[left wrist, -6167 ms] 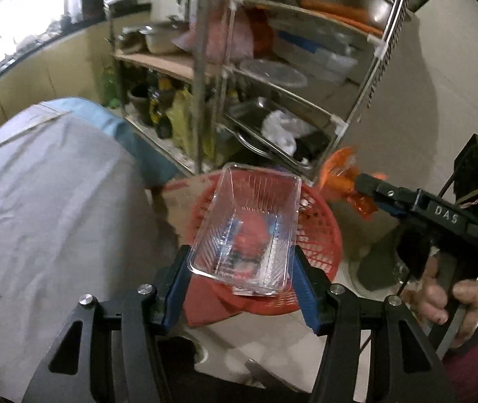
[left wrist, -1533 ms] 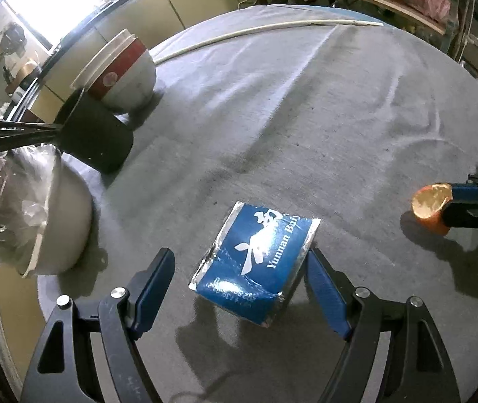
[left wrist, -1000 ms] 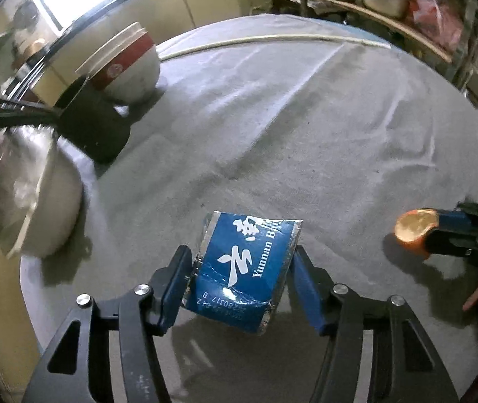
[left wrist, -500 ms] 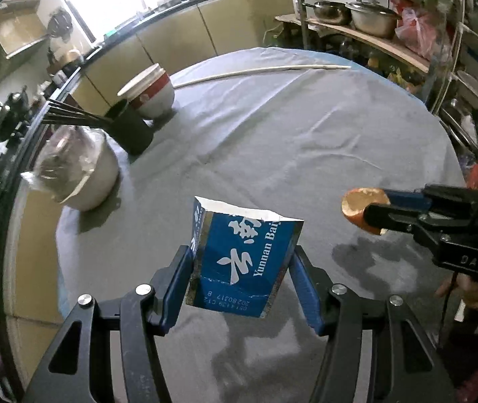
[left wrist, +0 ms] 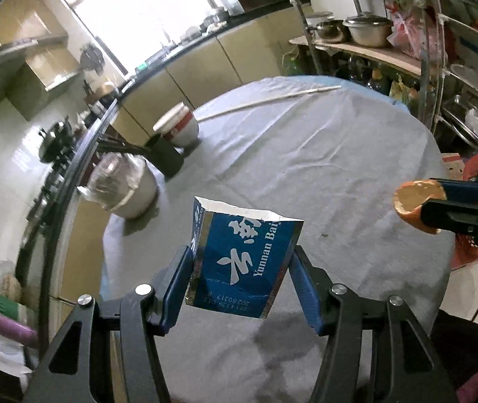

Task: Collect trash
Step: 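Lift the blue box and orange peel and carry both toward the red basket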

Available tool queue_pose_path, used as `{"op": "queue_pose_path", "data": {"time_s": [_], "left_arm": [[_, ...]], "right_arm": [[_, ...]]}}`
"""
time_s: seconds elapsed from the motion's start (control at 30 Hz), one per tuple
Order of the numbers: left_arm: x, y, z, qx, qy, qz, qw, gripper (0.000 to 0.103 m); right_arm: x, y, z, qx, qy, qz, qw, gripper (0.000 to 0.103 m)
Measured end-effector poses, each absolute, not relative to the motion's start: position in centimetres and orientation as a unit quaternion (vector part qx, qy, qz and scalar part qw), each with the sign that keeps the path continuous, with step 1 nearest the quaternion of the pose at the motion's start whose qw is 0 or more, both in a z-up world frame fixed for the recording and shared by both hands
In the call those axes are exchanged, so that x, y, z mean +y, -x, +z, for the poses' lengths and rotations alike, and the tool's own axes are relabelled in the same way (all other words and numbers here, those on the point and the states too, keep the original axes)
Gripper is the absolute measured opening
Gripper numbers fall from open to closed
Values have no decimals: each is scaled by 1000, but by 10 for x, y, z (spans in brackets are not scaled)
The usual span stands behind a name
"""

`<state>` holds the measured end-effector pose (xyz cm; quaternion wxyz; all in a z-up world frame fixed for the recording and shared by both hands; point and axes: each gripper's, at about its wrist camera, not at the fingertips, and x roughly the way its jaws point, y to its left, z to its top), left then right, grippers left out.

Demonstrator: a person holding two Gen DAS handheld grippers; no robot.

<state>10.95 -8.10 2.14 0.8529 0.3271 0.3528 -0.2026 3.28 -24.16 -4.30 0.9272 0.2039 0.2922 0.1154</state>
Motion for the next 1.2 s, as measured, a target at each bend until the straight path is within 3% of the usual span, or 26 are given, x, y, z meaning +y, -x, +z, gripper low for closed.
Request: {"op": "queue_pose_path", "data": {"time_s": [0.43, 1.2], "left_arm": [[-122, -59, 53, 297, -348, -226, 860, 61], [-220, -4, 54, 285, -311, -294, 858, 61]], "right_arm": [[-277, 35, -9, 248, -209, 86, 942, 32], [-376, 135, 0, 210, -254, -28, 944, 32]]}}
